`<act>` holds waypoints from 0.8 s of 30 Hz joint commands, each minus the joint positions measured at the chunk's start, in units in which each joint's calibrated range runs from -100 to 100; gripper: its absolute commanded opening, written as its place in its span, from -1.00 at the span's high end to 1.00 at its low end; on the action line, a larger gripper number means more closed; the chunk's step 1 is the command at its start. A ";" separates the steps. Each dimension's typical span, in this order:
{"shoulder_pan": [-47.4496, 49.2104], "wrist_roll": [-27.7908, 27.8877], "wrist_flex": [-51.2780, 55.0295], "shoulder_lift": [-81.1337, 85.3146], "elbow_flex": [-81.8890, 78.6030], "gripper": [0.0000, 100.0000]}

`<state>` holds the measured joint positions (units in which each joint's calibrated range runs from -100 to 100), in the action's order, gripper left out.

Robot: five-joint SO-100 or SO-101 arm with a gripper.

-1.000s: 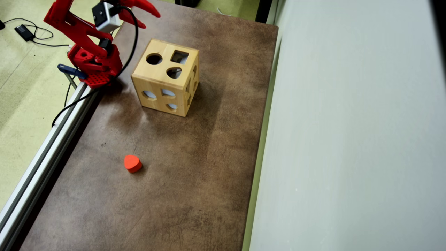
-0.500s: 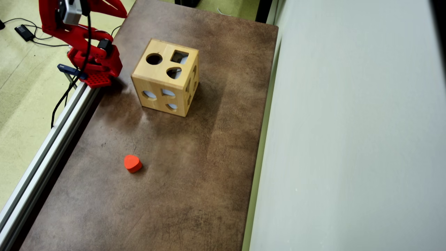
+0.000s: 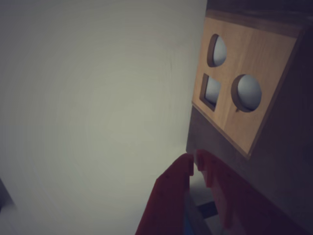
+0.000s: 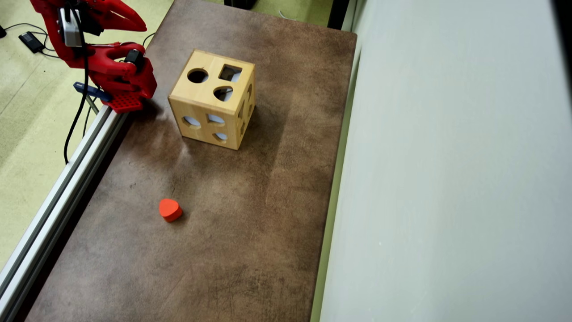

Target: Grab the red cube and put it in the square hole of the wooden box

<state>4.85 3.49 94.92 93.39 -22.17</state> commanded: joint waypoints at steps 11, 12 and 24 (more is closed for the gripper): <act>-0.39 0.20 -0.87 1.77 -0.10 0.97; -0.47 -0.54 -0.54 1.77 -0.10 0.97; -0.76 -5.03 -0.14 1.77 -0.10 0.97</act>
<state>4.42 -3.69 94.92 95.08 -22.17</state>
